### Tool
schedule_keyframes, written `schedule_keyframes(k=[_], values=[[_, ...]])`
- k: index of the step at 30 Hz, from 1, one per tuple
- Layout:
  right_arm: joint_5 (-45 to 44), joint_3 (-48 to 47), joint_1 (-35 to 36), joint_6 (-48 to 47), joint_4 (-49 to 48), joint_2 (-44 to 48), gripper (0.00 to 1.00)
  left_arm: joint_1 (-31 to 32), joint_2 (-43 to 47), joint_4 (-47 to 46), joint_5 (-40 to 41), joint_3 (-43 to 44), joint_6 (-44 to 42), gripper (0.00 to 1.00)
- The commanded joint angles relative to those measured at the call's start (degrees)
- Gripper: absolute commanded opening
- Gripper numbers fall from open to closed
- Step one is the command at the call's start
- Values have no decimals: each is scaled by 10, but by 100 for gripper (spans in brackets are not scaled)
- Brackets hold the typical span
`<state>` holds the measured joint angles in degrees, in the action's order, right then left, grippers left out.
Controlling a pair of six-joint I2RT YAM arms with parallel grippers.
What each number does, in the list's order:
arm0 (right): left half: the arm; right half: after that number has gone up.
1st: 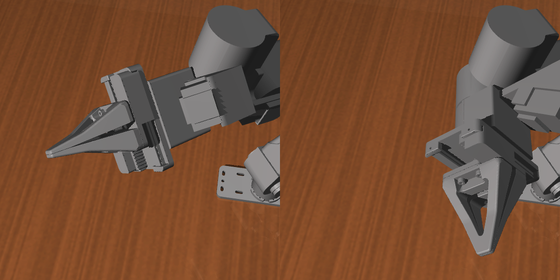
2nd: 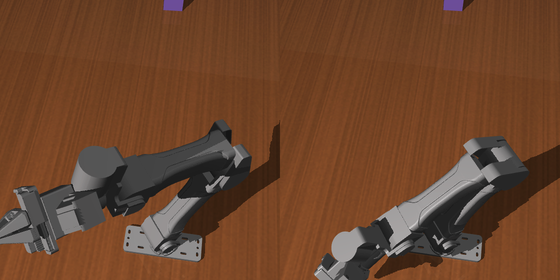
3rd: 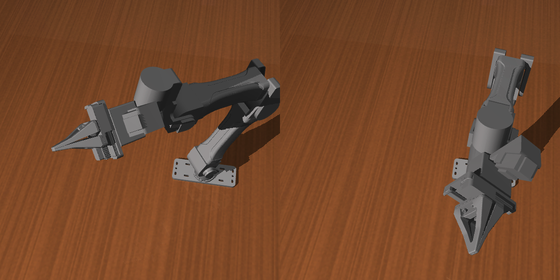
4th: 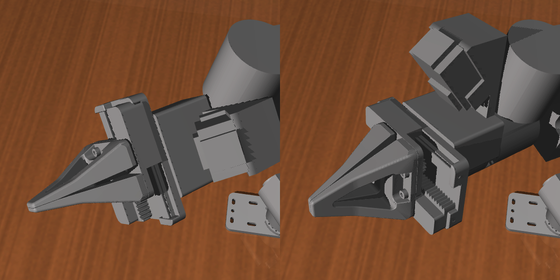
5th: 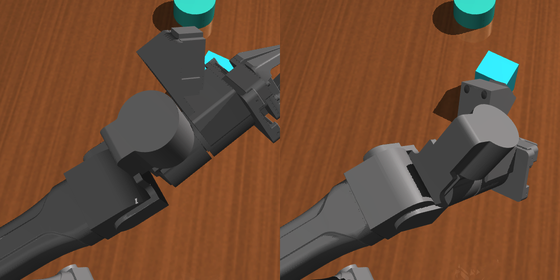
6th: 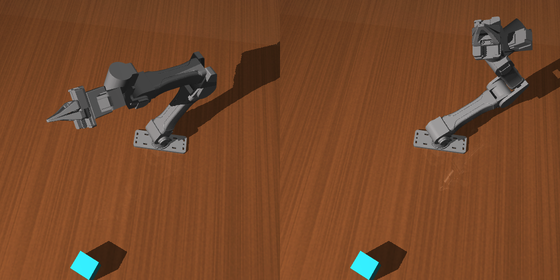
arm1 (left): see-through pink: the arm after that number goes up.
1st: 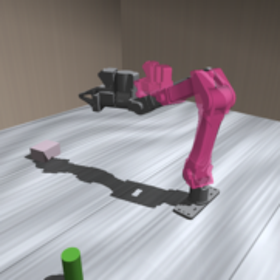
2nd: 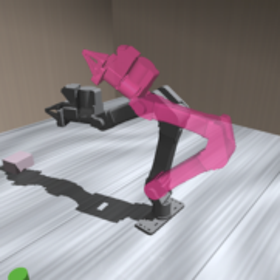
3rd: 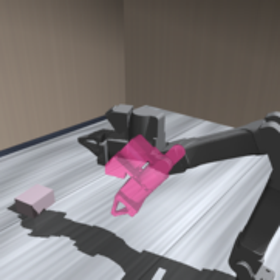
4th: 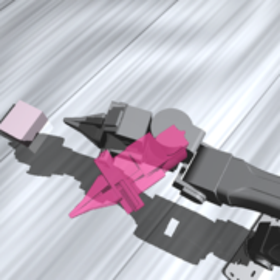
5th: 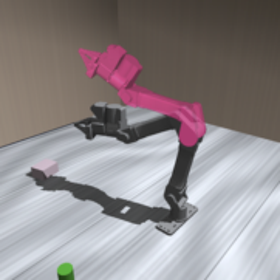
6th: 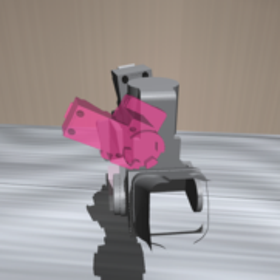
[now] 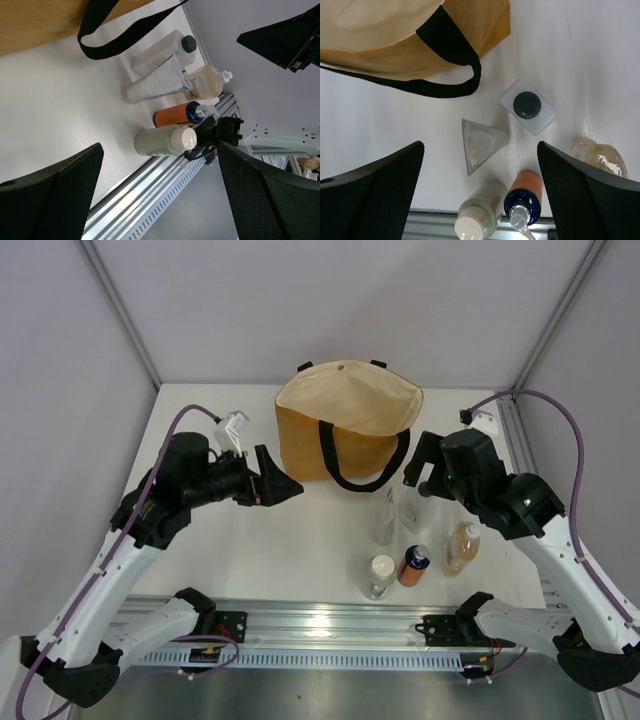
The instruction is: Place the personal care products into the canvas bag
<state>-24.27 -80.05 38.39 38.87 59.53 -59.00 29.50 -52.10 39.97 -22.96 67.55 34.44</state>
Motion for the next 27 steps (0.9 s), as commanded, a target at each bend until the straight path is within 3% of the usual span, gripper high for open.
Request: schedule_keyframes(k=[1, 6, 12, 16, 20, 27], values=[[25, -22, 0, -40, -18, -21, 99, 2, -1, -11, -12, 25, -8, 99], [36, -63, 0, -70, 16, -53, 99, 6, -8, 6, 7, 36, -23, 99], [71, -39, 1, -64, 12, -60, 95, 10, -49, 8, -4, 58, -27, 99], [23, -27, -9, -99, 25, -45, 90, 12, -79, 16, -19, 72, -25, 99], [62, 16, -91, -176, 6, -18, 90, 13, -85, 13, -30, 63, -25, 99], [194, 139, -178, -279, -142, 51, 93, 16, -90, 18, -40, 65, -25, 99]])
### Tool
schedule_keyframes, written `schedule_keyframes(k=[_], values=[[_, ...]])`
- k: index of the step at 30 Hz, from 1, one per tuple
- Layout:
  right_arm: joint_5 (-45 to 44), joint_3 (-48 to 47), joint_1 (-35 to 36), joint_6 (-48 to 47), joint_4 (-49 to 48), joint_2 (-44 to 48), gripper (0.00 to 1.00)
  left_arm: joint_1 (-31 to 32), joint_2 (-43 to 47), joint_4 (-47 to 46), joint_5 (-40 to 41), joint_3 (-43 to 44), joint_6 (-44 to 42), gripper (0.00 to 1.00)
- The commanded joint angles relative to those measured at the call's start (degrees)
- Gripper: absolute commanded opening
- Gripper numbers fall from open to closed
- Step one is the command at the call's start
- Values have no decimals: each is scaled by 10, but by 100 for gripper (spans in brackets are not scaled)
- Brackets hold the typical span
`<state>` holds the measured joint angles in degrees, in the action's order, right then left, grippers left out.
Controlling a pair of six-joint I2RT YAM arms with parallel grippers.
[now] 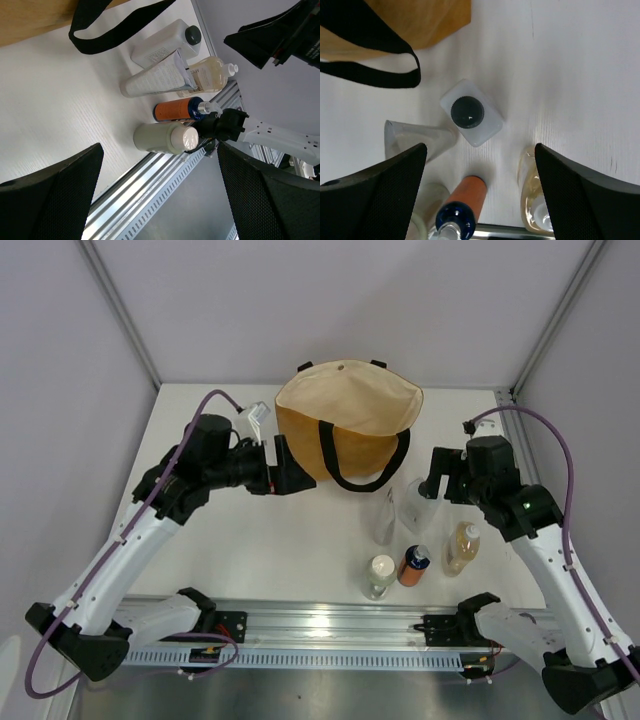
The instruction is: Place the personal care products into the canvas bag
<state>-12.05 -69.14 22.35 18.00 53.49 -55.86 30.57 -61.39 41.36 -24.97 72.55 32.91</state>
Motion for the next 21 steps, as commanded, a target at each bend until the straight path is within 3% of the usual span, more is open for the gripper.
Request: schedule_keyframes(k=[1, 12, 21], values=[[85, 39, -25, -79, -93, 23, 93, 9, 2, 4, -20, 14, -11, 99], [265, 74, -112, -219, -119, -40, 96, 10, 9, 11, -18, 5, -26, 99], [271, 88, -112, -262, -111, -74, 91, 10, 13, 12, -13, -3, -33, 99]])
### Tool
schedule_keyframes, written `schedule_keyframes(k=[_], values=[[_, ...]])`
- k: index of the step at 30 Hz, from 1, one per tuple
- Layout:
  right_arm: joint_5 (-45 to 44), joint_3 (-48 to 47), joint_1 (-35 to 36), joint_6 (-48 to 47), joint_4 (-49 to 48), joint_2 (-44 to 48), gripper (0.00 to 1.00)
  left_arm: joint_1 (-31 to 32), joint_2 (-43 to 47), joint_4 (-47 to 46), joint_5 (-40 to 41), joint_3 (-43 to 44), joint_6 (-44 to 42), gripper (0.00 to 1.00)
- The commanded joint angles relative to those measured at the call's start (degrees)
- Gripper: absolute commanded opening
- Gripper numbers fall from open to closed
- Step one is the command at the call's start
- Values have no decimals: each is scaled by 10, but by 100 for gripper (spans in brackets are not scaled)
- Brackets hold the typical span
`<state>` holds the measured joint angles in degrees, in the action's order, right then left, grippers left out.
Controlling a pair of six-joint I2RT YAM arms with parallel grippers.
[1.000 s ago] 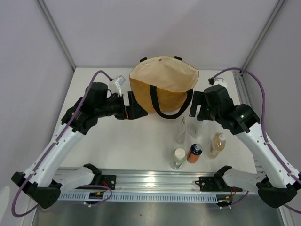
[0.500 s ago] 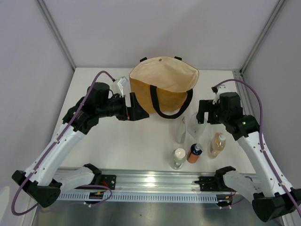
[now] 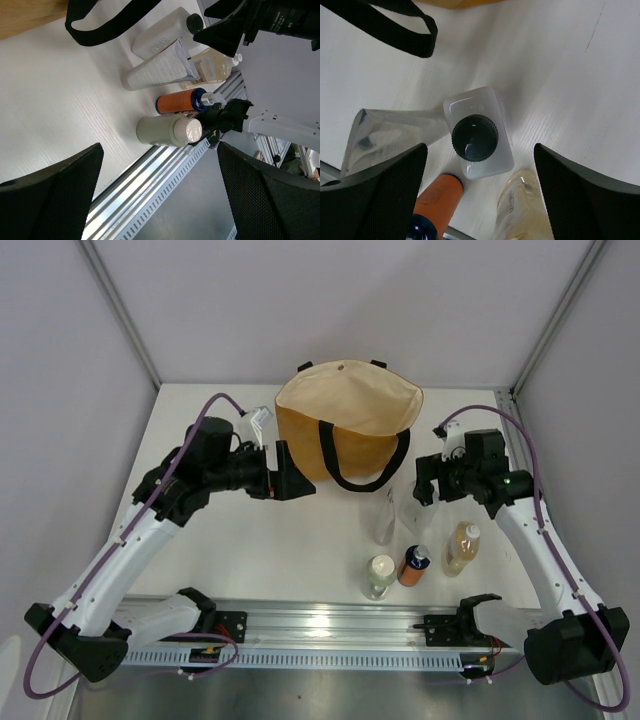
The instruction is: Place the personal care products into the canvas bag
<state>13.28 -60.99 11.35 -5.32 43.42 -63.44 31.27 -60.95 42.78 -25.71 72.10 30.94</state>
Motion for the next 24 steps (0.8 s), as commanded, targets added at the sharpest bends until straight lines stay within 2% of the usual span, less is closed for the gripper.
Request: schedule_keyframes(k=[1, 17, 22, 24], values=[[12, 10, -2, -27, -15, -1, 91, 3, 7, -2, -6, 1, -13, 99], [-47, 25, 29, -18, -84, -63, 82, 3, -7, -12, 21, 30, 25, 99], [-64, 46, 25, 0, -119, -78, 78, 3, -21, -8, 66, 55, 45, 99], [-62, 48, 24, 1, -129, -76, 74, 3, -39, 5, 90, 91, 51, 99]])
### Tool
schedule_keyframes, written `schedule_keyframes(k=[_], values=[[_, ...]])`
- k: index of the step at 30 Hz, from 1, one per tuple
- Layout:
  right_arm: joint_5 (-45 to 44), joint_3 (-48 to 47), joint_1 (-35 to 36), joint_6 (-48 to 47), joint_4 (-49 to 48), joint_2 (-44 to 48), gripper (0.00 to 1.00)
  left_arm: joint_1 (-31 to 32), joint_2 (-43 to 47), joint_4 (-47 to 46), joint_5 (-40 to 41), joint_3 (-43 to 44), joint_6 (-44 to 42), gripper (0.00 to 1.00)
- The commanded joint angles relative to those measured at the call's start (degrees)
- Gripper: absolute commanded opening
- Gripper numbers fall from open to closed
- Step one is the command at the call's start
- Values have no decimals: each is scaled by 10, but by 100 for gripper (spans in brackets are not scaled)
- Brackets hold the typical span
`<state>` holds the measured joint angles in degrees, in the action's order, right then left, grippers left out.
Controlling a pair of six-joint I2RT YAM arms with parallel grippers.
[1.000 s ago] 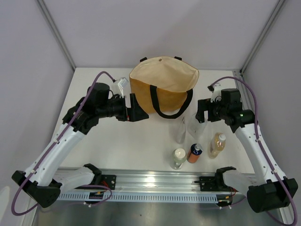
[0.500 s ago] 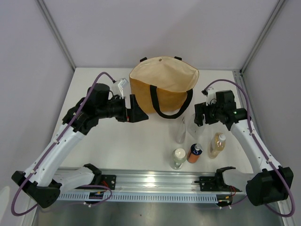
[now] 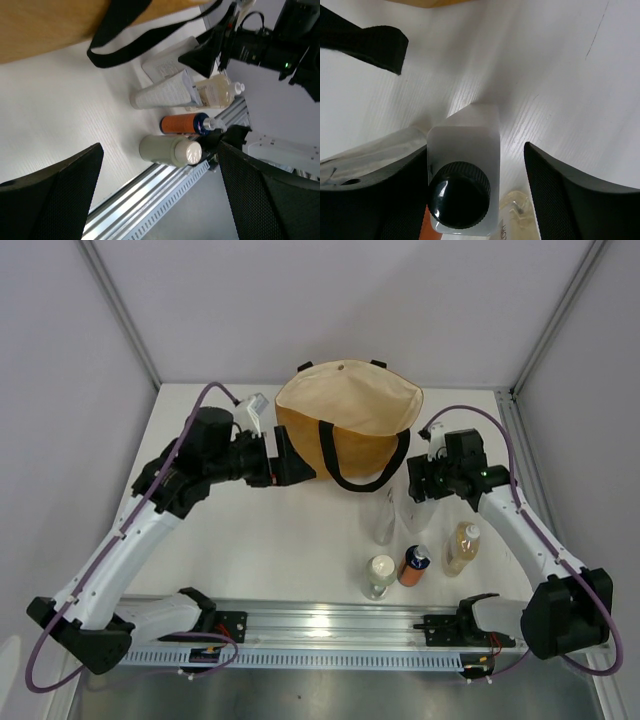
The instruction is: Place the personal care products into the canvas bag
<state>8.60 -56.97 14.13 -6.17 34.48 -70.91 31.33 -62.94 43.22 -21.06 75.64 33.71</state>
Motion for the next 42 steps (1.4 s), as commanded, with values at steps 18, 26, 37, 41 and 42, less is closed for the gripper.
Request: schedule_keyframes(k=[18, 26, 37, 41, 42], values=[[-103, 36, 14, 49, -50, 0, 13, -6, -227, 165, 277, 382, 14, 99], [-200, -109, 12, 54, 57, 34, 0, -7, -329, 237, 327, 509, -18, 99], [-249, -415, 27, 71, 141, -18, 0, -9, -378, 248, 334, 499, -43, 89], [-284, -529, 60, 73, 160, -43, 0, -8, -366, 213, 330, 446, -51, 85], [-290, -574, 68, 71, 161, -49, 0, -9, -366, 208, 328, 440, -54, 84]])
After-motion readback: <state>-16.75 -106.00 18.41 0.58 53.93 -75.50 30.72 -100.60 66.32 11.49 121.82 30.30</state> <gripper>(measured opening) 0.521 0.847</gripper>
